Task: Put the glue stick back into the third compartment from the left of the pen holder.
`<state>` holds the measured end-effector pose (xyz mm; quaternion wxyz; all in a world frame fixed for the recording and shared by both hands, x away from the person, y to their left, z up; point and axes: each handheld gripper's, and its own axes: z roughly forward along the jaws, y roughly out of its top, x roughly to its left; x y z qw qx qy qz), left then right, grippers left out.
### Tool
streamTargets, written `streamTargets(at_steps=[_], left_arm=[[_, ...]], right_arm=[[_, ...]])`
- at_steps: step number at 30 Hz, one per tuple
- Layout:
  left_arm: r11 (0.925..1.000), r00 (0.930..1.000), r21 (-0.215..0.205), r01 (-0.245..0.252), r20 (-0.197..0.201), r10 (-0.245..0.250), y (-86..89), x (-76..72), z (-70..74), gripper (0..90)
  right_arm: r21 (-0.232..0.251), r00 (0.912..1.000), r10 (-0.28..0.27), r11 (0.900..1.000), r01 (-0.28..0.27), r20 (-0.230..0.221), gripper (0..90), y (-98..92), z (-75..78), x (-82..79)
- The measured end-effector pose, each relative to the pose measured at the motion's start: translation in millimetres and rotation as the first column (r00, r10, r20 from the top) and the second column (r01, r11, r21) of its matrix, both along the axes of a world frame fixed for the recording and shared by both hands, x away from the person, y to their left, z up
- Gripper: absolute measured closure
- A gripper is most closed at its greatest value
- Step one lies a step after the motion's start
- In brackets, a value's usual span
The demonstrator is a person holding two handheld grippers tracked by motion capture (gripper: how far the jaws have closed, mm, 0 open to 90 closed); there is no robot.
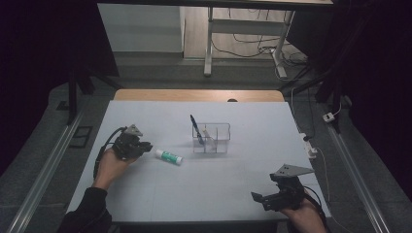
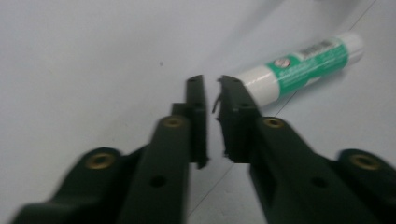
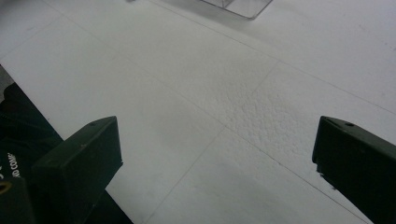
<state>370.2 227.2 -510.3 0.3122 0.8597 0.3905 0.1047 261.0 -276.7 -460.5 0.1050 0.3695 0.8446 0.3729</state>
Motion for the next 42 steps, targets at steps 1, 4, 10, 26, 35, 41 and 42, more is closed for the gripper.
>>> streamTargets(at_steps=[1, 4, 10, 26, 35, 41, 42], left_arm=[[0.9999, 0.9999, 0.009, 0.005, -0.013, -0.005, -1.2, 1.8, -3.0, 86.9], [0.9988, 0.9989, 0.043, 0.025, -0.041, -0.023, -6.9, 6.0, -9.1, 88.5], [0.9961, 0.9969, 0.072, 0.051, -0.062, -0.047, -14.3, 7.4, -13.0, 88.6], [0.9911, 0.9900, 0.075, 0.110, -0.097, -0.102, -18.2, 3.3, -14.6, 88.6], [0.9813, 0.9797, 0.087, 0.171, -0.120, -0.160, -26.2, -6.7, -12.3, 88.6], [0.9725, 0.9705, 0.089, 0.215, -0.130, -0.203, -34.8, -12.0, -12.1, 88.6], [0.9714, 0.9696, 0.090, 0.219, -0.130, -0.207, -36.3, -13.0, -11.8, 88.6]], right_arm=[[0.002, 1.0000, 0.000, 1.000, 0.000, 0.000, 1.3, 0.1, -0.2, 0.1], [0.003, 1.0000, 0.001, 1.000, -0.001, -0.002, 1.2, 0.1, -0.3, 0.2], [0.000, 1.0000, 0.000, 1.000, 0.000, -0.001, 1.2, 0.0, -0.2, 0.1], [0.002, 1.0000, 0.004, 1.000, -0.004, 0.000, 1.3, 0.1, -0.1, 0.0], [0.001, 1.0000, 0.006, 1.000, -0.006, 0.001, 1.3, 0.1, -0.1, -0.1], [0.002, 1.0000, 0.007, 1.000, -0.007, 0.002, 1.3, 0.1, -0.1, -0.2], [0.002, 1.0000, 0.007, 1.000, -0.007, 0.002, 1.3, 0.1, -0.1, -0.2]])
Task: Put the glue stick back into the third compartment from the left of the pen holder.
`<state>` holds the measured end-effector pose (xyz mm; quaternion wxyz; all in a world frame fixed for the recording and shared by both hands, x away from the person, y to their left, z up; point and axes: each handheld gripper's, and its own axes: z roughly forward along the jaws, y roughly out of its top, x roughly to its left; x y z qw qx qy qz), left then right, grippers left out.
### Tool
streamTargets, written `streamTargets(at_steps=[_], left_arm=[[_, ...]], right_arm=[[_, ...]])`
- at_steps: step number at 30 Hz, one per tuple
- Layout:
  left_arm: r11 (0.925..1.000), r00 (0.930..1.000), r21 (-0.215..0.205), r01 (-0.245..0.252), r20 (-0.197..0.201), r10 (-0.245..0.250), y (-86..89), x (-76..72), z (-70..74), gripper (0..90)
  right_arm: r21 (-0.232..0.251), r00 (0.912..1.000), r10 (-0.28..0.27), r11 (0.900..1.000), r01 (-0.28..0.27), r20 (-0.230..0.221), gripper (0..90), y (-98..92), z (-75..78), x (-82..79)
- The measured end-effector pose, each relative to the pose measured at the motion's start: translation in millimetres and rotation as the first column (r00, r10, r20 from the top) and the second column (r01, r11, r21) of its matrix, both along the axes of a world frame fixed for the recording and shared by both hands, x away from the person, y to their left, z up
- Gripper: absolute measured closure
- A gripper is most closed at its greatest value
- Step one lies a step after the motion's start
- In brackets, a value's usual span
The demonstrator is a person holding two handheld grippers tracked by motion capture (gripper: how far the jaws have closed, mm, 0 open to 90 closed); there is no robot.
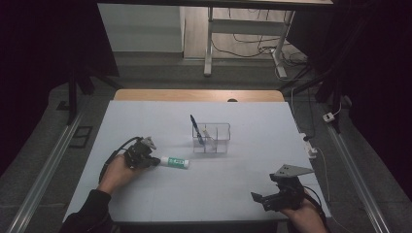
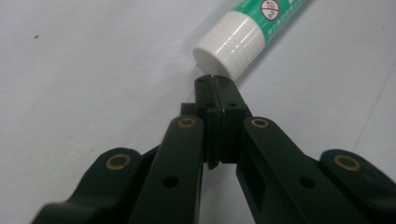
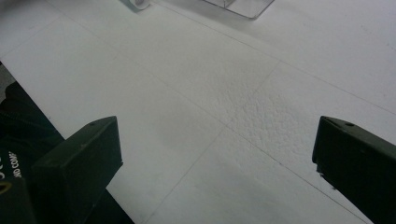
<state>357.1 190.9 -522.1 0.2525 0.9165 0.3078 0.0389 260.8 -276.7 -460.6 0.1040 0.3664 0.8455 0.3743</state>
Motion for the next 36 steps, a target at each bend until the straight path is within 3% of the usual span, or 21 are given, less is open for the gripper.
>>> streamTargets(at_steps=[21, 33, 36], left_arm=[[0.9932, 0.9927, -0.014, 0.116, -0.031, -0.116, -32.0, -14.5, 1.8, 88.6], [0.9959, 0.9966, -0.040, 0.081, -0.011, -0.082, -28.7, -14.2, 7.7, 88.6], [0.9976, 0.9985, -0.044, 0.054, -0.003, -0.054, -26.4, -13.1, 8.4, 88.6]], right_arm=[[0.000, 1.0000, 0.005, 1.000, -0.005, -0.002, 1.3, 0.1, 0.0, -0.1], [-0.007, 1.0000, 0.006, 1.000, -0.006, 0.003, 1.3, 1.0, 0.2, -0.3], [-0.018, 0.9999, 0.011, 1.000, -0.011, 0.008, 1.3, 2.3, 0.3, -0.5]])
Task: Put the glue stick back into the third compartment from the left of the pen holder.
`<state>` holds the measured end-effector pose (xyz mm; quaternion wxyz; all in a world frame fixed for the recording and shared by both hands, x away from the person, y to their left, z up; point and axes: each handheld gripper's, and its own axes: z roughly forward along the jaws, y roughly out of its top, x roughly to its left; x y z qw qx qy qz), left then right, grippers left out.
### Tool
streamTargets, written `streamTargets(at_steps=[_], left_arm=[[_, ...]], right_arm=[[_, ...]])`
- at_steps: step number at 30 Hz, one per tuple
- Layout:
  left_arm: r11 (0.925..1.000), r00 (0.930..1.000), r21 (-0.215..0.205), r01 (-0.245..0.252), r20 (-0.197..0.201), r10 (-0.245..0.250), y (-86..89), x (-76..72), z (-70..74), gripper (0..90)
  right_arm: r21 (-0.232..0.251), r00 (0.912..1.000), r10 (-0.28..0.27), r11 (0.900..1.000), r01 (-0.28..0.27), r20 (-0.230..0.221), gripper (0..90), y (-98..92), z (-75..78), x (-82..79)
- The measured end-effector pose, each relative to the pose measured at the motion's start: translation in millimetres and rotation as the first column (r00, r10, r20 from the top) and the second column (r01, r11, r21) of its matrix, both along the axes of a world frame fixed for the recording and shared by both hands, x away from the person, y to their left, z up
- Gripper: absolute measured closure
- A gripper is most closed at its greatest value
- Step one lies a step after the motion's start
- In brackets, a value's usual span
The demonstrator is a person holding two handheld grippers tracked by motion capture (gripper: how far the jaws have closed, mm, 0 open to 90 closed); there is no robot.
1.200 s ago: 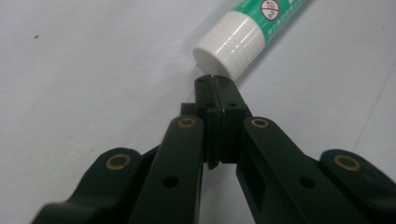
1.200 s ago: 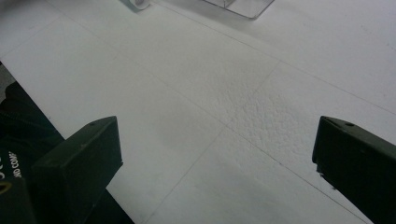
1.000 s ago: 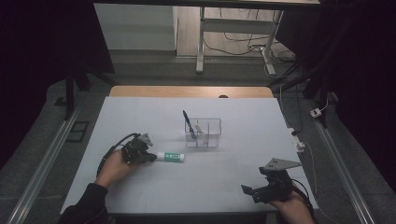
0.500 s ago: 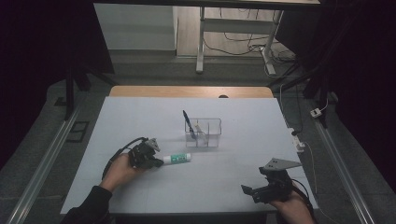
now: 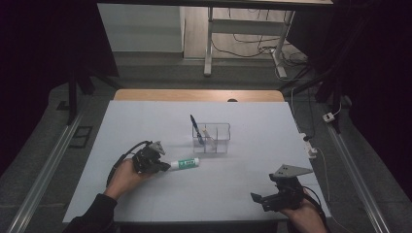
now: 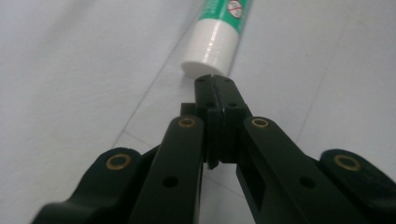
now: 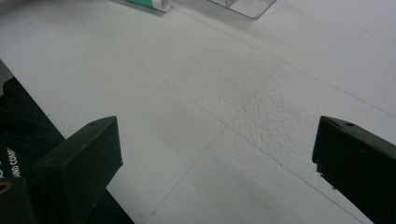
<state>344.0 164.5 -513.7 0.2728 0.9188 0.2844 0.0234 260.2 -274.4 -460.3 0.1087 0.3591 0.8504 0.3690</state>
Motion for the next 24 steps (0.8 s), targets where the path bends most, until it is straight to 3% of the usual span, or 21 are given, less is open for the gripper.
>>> streamTargets(at_steps=[3, 10, 15, 24], left_arm=[[0.9996, 0.9997, -0.007, -0.026, 0.005, 0.026, 1.5, 1.4, 0.2, 88.6], [0.9996, 0.9995, -0.001, -0.029, 0.011, 0.029, 1.3, 2.4, 0.5, 88.6], [0.9995, 0.9994, 0.001, -0.033, 0.007, 0.033, 1.4, 2.6, -0.2, 88.6], [0.9994, 0.9994, 0.010, -0.034, 0.004, 0.034, 0.6, 2.8, -2.0, 88.6]], right_arm=[[0.006, 0.9999, 0.007, 1.000, -0.007, 0.011, 1.2, 3.8, 2.1, 0.5], [0.015, 0.9978, 0.045, 0.999, -0.046, 0.048, 1.2, 24.3, 9.0, 8.7], [-0.001, 0.9960, 0.088, 0.996, -0.088, 0.018, 1.3, 42.2, 4.5, 22.8], [-0.043, 0.9853, 0.171, 0.984, -0.171, -0.001, 30.7, 80.1, -5.0, 53.9]])
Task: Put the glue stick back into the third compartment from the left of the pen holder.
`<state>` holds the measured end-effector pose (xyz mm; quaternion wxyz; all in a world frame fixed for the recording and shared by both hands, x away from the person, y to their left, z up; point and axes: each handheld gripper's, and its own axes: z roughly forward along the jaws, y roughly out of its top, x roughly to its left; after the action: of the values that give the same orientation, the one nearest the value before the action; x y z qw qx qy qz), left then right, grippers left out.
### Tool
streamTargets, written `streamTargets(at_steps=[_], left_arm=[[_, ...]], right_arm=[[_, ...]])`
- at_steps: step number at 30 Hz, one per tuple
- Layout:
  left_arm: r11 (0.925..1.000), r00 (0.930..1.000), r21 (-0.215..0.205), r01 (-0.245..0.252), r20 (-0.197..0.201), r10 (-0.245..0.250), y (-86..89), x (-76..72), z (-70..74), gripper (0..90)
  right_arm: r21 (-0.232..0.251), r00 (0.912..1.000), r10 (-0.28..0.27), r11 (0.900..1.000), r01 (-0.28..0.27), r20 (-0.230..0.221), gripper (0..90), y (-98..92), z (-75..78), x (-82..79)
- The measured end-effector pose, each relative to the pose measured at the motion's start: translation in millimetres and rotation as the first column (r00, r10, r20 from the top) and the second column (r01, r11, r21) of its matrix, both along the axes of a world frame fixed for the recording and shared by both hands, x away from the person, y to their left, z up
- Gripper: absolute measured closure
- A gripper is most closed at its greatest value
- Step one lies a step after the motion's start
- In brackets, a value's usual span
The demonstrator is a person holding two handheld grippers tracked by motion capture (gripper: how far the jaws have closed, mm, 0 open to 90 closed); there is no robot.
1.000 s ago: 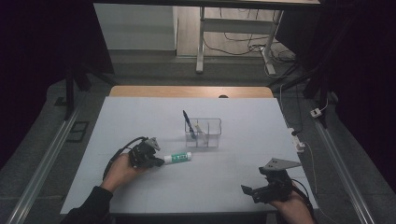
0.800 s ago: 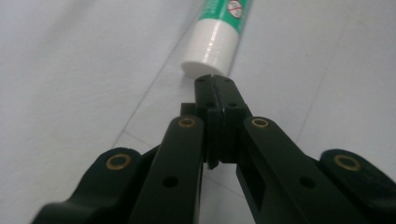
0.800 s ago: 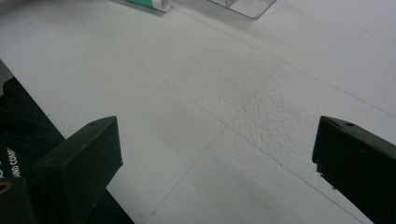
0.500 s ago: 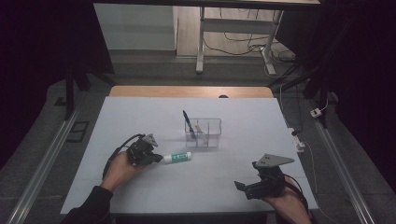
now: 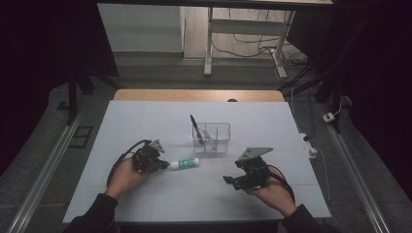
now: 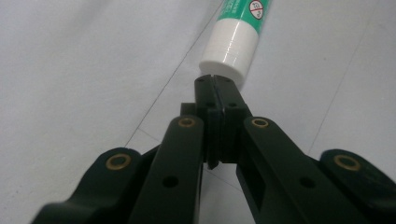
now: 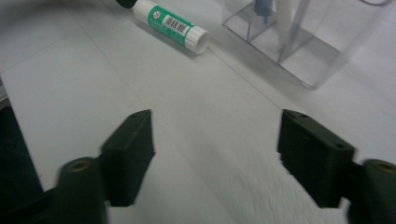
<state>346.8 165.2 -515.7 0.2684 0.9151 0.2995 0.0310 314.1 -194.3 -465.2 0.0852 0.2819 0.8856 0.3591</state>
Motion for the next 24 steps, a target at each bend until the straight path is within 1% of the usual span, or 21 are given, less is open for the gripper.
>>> streamTargets(at_steps=[2, 3, 5, 6, 8, 13, 15, 17, 19, 21, 22, 24], left_arm=[[1.0000, 1.0000, 0.001, 0.000, 0.000, 0.000, -0.2, 0.0, -0.1, 88.6], [1.0000, 1.0000, 0.000, 0.000, 0.000, 0.000, -0.2, 0.0, 0.0, 88.6], [1.0000, 1.0000, 0.000, 0.000, 0.001, 0.000, -0.1, 0.1, 0.0, 88.6], [1.0000, 1.0000, 0.000, -0.001, 0.001, 0.001, -0.2, 0.0, 0.0, 88.6], [1.0000, 1.0000, -0.002, -0.004, 0.001, 0.004, -0.1, -0.3, -0.2, 88.6], [1.0000, 1.0000, 0.003, -0.003, -0.003, 0.003, 0.2, 0.5, -1.0, 88.6], [1.0000, 1.0000, 0.003, -0.002, -0.005, 0.002, -0.4, 0.3, -1.3, 88.6], [1.0000, 1.0000, 0.005, -0.002, -0.005, 0.002, -0.9, 0.3, -1.4, 88.6], [1.0000, 1.0000, 0.005, -0.002, -0.008, 0.002, -1.1, 0.4, -1.8, 88.6], [1.0000, 0.9999, 0.009, -0.003, -0.011, 0.003, -1.5, 0.4, -2.4, 88.6], [0.9999, 0.9999, 0.010, -0.004, -0.012, 0.004, -1.7, 0.3, -2.7, 88.6], [0.9999, 0.9999, 0.010, -0.004, -0.014, 0.004, -1.9, 0.2, -3.0, 88.6]], right_arm=[[-0.013, 0.9996, 0.018, 1.000, -0.019, -0.020, 35.3, 8.5, -4.3, 8.8], [-0.021, 0.9996, 0.020, 1.000, -0.021, -0.022, 38.8, 12.9, -6.6, 12.8], [-0.039, 0.9989, 0.042, 0.998, -0.043, -0.022, 45.8, 21.4, -10.2, 20.4], [-0.050, 0.9987, 0.050, 0.997, -0.050, -0.012, 50.1, 26.4, -12.1, 23.8], [-0.062, 0.9974, 0.071, 0.995, -0.072, -0.014, 58.7, 35.3, -15.4, 29.4], [-0.115, 0.9911, 0.133, 0.984, -0.133, -0.002, 81.0, 51.9, -23.1, 37.1], [-0.122, 0.9881, 0.154, 0.981, -0.154, -0.010, 88.4, 56.7, -25.9, 41.2], [-0.129, 0.9872, 0.159, 0.979, -0.159, -0.011, 89.7, 61.4, -28.4, 45.3], [-0.127, 0.9862, 0.164, 0.978, -0.165, -0.024, 89.7, 66.7, -31.1, 49.5], [-0.128, 0.9860, 0.166, 0.978, -0.167, -0.018, 89.8, 72.1, -34.1, 53.3], [-0.135, 0.9857, 0.167, 0.976, -0.168, -0.022, 89.8, 75.0, -35.4, 55.3], [-0.147, 0.9853, 0.170, 0.974, -0.170, -0.012, 89.7, 80.9, -39.4, 59.1]])
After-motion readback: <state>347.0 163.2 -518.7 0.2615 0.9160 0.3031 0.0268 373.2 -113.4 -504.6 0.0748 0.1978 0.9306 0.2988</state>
